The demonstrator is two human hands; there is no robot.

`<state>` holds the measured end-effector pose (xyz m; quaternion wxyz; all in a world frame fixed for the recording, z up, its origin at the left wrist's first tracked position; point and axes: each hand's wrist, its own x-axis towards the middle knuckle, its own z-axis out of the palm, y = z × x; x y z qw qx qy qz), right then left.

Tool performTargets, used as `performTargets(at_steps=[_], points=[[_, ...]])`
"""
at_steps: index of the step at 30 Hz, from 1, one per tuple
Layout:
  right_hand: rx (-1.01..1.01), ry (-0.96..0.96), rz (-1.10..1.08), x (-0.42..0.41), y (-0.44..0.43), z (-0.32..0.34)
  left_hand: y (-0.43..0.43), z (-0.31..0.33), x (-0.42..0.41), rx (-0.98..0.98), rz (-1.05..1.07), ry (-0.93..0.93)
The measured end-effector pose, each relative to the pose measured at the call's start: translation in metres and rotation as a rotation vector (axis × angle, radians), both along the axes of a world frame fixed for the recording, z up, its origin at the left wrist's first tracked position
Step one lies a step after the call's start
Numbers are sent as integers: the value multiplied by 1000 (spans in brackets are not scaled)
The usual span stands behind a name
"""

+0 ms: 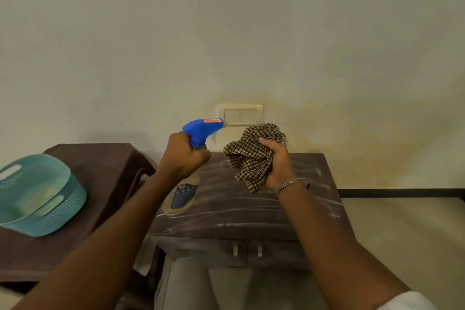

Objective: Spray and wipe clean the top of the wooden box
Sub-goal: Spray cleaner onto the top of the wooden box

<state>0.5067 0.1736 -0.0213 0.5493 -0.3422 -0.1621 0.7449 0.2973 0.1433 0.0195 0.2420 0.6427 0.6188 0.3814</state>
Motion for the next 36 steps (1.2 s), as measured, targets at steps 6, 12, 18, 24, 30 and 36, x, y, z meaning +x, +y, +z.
performTargets(at_steps=[6,12,18,24,30,36], points=[[-6,8,2,12,-1,-10,2,6,7,-151,-16,-88],[-60,-75,33,8,-22,-18,-18,5,12,-197,-234,-163],[-30,-46,-134,28,-31,-14,-22,22,34,-193,-236,-128],[11,-60,-72,29,-47,-24,-33,8,42,-209,-255,-36],[16,-33,-63,24,-53,-27,-31,3,48,-173,-210,56],[-11,-88,-87,25,-57,-27,-35,-1,48,-67,-119,69]])
